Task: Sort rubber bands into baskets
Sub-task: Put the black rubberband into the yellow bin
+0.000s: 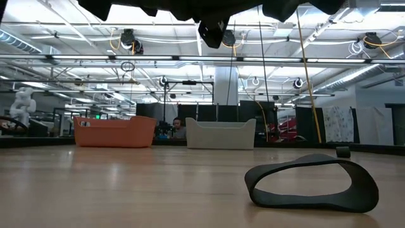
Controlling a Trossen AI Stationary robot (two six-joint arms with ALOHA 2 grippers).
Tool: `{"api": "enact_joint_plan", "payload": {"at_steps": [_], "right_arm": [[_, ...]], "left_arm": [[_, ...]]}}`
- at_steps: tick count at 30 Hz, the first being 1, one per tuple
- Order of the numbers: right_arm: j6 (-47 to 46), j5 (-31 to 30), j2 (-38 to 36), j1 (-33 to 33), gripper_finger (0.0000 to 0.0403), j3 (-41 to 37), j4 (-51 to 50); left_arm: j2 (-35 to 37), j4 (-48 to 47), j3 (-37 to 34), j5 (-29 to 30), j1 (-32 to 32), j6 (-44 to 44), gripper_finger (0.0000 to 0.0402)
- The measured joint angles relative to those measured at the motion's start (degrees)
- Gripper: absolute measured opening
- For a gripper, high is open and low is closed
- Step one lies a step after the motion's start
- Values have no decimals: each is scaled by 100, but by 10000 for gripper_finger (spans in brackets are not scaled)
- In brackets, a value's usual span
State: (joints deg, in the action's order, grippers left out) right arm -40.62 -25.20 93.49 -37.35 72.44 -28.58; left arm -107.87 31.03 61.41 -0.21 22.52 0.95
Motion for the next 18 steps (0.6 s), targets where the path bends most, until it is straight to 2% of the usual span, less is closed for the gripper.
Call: {"api": "enact_joint_plan", "payload": {"at_steps": [4,12,15,18], "right_arm": [[-9,15,12,3,169,0,0],[-27,453,37,41,17,0,0],[-45,470,39,45,10,-2,-30],[-68,615,37,40,4,-2,-42]], "left_arm": [[0,17,0,102,-1,2,4],[0,-17,0,254,0,4,9],[2,-105,0,196,-2,-3,30],[4,-211,0,117,-1,4,75]]}}
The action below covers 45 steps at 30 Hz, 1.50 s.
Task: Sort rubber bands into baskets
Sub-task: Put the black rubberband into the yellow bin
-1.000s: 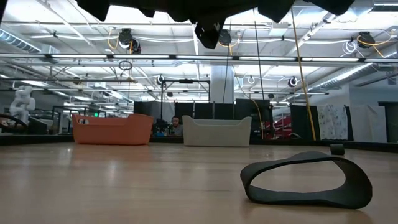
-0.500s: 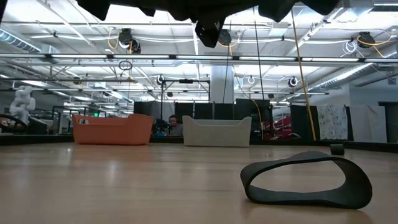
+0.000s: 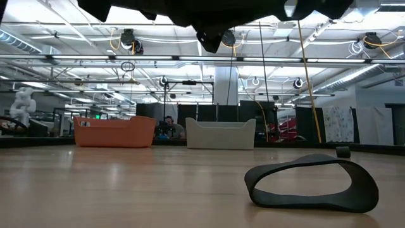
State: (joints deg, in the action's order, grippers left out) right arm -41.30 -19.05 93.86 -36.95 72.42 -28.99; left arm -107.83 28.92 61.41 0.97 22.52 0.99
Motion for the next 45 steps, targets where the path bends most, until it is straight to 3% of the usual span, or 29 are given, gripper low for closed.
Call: {"api": "enact_joint_plan", "payload": {"at_steps": [5,9,17,23,30,34,40,45], "right_arm": [[-331,333,1,-28,2,0,-138],[-1005,723,2,-155,1,0,-618],[-2884,1591,2,-740,1,-2,-1665],[-3976,1642,2,-1401,0,-2,-2053],[-5931,1861,-35,-2291,0,-4,-3396],[-6772,1923,-19,-2561,0,-4,-3417],[-7326,1897,156,-2697,0,-4,-3361],[-7251,1896,462,-2693,13,-4,-3340]], "left_arm": [[81,-491,0,50,1,7,160],[419,-1442,0,125,-1,145,199],[1255,-4667,1,249,431,1320,207],[1352,-6293,-5,1060,1093,2281,207],[1333,-6918,-2,1568,1648,3190,207],[1335,-6825,-86,1564,1957,3521,207],[1333,-6833,-536,1512,2359,4523,207],[1331,-6859,-837,820,2652,5266,207]]}}
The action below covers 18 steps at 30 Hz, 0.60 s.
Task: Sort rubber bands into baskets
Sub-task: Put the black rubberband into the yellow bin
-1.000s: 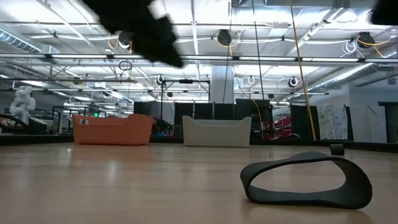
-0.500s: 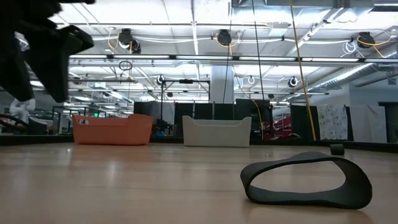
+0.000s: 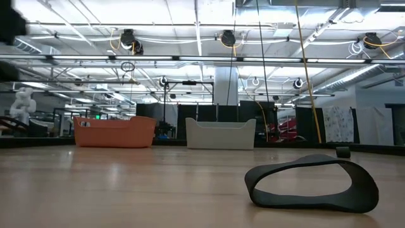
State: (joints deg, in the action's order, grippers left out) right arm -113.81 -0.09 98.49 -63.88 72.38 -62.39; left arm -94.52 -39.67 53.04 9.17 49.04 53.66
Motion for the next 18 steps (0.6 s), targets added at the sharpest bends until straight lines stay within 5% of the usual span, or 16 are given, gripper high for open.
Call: {"api": "enact_joint_plan", "payload": {"at_steps": [18], "right_arm": [[-36,14,370,4,84,0,-72]], "left_arm": [[0,1035,82,234,789,54,207]]}}
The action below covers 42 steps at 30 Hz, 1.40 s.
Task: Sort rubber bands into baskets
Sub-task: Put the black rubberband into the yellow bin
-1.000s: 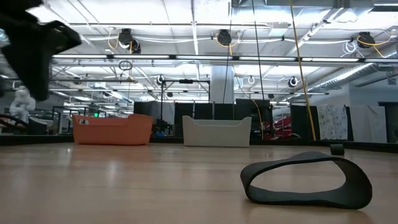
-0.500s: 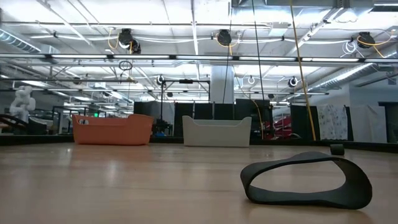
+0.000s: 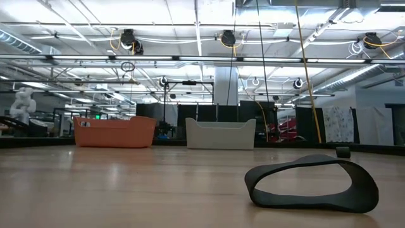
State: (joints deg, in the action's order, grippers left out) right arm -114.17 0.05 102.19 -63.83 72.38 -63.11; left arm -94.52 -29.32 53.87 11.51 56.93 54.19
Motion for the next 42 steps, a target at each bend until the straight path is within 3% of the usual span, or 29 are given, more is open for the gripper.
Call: {"api": "enact_joint_plan", "payload": {"at_steps": [12,21,36,39,42], "right_arm": [[273,32,-19,7,120,2,9],[251,351,-200,22,115,2,-46],[374,315,-567,339,114,4,-15],[385,298,-643,429,114,4,-11],[526,97,-676,510,114,4,72]], "left_arm": [[0,54,0,-279,70,55,207],[0,647,0,-425,177,-205,207],[-488,634,2,-804,247,-197,207],[-496,631,2,-799,243,-204,193],[-496,605,2,-690,218,-292,149]]}}
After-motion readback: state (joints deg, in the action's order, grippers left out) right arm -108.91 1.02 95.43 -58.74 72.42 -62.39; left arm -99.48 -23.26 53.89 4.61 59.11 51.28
